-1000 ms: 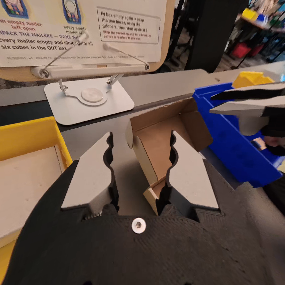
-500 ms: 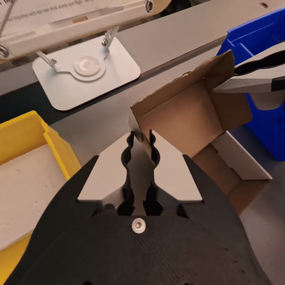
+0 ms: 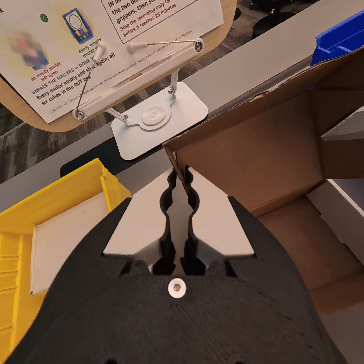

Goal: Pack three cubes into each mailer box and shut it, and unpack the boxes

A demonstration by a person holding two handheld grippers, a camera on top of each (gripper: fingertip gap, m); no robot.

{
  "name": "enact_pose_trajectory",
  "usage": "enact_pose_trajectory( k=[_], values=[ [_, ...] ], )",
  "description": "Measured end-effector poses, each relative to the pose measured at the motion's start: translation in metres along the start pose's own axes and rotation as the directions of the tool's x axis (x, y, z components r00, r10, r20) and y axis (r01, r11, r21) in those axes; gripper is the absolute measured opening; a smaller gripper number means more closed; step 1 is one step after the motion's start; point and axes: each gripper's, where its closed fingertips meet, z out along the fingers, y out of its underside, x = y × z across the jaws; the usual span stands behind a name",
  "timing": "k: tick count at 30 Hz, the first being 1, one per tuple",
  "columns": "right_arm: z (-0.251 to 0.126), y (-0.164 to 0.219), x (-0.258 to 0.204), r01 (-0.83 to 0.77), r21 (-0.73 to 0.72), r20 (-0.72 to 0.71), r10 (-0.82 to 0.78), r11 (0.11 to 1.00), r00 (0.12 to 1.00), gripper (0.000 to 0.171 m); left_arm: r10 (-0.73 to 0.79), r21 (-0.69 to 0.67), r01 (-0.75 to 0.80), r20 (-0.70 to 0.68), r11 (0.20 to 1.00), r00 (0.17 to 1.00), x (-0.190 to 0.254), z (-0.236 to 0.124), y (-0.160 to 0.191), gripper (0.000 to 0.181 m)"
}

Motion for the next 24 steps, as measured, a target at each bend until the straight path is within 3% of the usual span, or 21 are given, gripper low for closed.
enact_pose_trajectory(
  k=[4, 6, 9, 14, 20, 24],
  values=[
    [-0.001, 0.004, -0.005, 0.098, -0.041, 0.030, -0.097, 0.994, 0.995, 0.047, -0.031, 0.016, 0.031, 0.002, 0.999, 1.000, -0.001, -0.004, 0.000, 0.006],
    [-0.003, 0.007, -0.006, 0.185, -0.005, 0.021, -0.185, 0.983, 0.983, 0.047, -0.047, 0.037, 0.046, 0.011, 0.998, 0.999, -0.001, -0.006, -0.001, 0.006],
    [-0.009, 0.005, -0.011, 0.192, 0.109, 0.023, -0.196, 0.975, 0.980, 0.045, -0.056, 0.056, 0.054, 0.023, 0.997, 0.998, 0.001, -0.010, -0.001, 0.008],
    [-0.014, 0.008, -0.018, 0.264, 0.117, 0.009, -0.267, 0.957, 0.964, 0.048, -0.061, 0.057, 0.062, -0.018, 0.996, 0.998, 0.015, -0.020, 0.002, 0.037],
    [-0.024, 0.020, -0.031, 0.285, 0.077, 0.051, -0.289, 0.955, 0.956, 0.052, -0.109, 0.078, 0.118, -0.113, 0.990, 0.988, 0.031, -0.039, 0.010, 0.047],
    [-0.036, 0.033, -0.049, 0.241, 0.055, 0.154, -0.247, 0.969, 0.957, 0.056, -0.119, 0.102, 0.138, -0.171, 0.985, 0.978, 0.042, -0.055, 0.020, 0.055]
  ],
)
